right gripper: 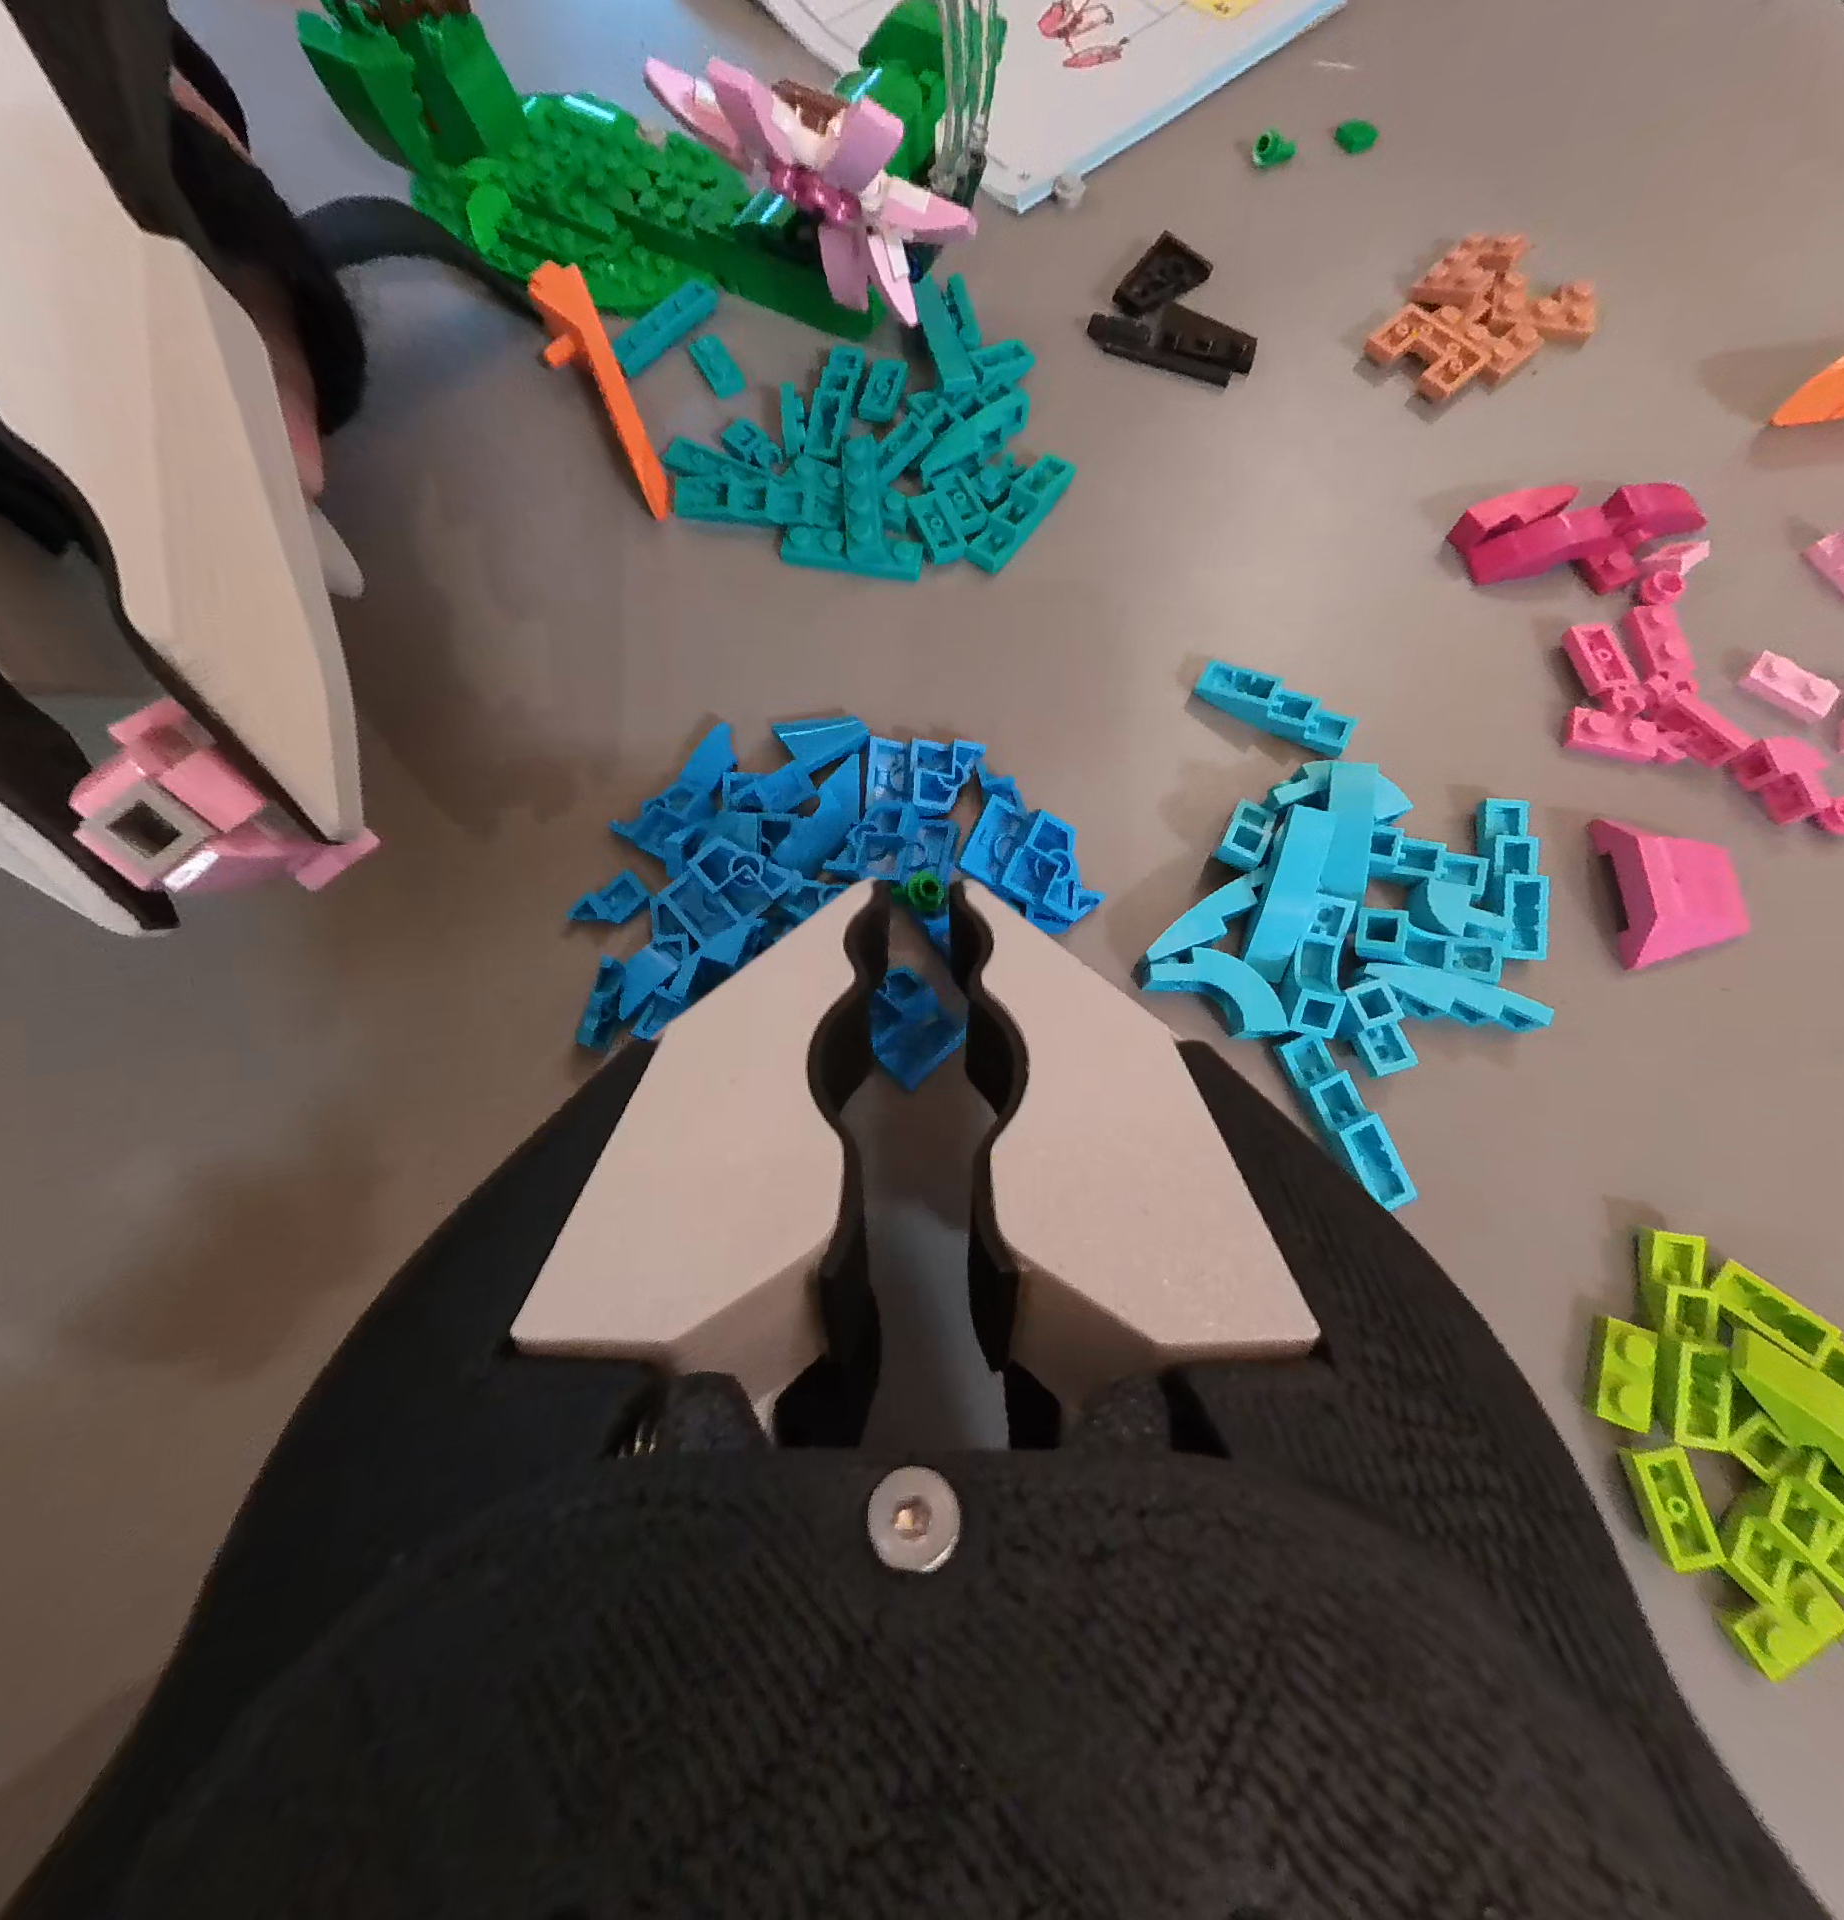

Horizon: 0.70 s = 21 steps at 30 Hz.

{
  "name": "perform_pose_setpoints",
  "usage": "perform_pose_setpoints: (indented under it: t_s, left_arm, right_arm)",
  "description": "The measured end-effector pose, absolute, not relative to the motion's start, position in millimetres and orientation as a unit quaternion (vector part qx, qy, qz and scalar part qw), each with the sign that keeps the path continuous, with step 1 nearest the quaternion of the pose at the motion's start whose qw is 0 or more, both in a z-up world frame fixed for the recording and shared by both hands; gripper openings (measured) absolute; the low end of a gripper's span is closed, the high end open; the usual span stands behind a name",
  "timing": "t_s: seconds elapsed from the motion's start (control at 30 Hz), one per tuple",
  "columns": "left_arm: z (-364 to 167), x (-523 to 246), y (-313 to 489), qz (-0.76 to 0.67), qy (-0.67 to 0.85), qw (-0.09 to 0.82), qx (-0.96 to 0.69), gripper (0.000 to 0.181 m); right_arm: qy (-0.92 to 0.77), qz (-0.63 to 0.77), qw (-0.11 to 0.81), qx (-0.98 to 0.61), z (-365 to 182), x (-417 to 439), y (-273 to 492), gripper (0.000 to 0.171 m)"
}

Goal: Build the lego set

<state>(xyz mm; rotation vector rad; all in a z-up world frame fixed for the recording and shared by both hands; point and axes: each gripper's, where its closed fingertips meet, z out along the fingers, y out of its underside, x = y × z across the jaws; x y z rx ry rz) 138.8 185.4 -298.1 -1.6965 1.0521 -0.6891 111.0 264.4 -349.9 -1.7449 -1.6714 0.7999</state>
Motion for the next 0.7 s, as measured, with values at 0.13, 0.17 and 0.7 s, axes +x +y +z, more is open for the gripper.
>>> perform_pose_setpoints:
  t_s: [0.13,0.17,0.7]
  left_arm:
    - [-298,139,185,-0.285,0.434,0.491,-0.699,0.019]
    - [-298,139,185,-0.285,0.434,0.491,-0.699,0.019]
    - [-296,140,183,-0.29,0.435,0.491,-0.697,0.019]
  right_arm:
    - [-0.635,0.29,0.292,-0.654,-355,110,265,0.007]
    - [-0.638,0.286,0.292,-0.653,-356,110,265,0.006]
    - [-0.639,0.279,0.212,-0.685,-355,203,234,0.005]
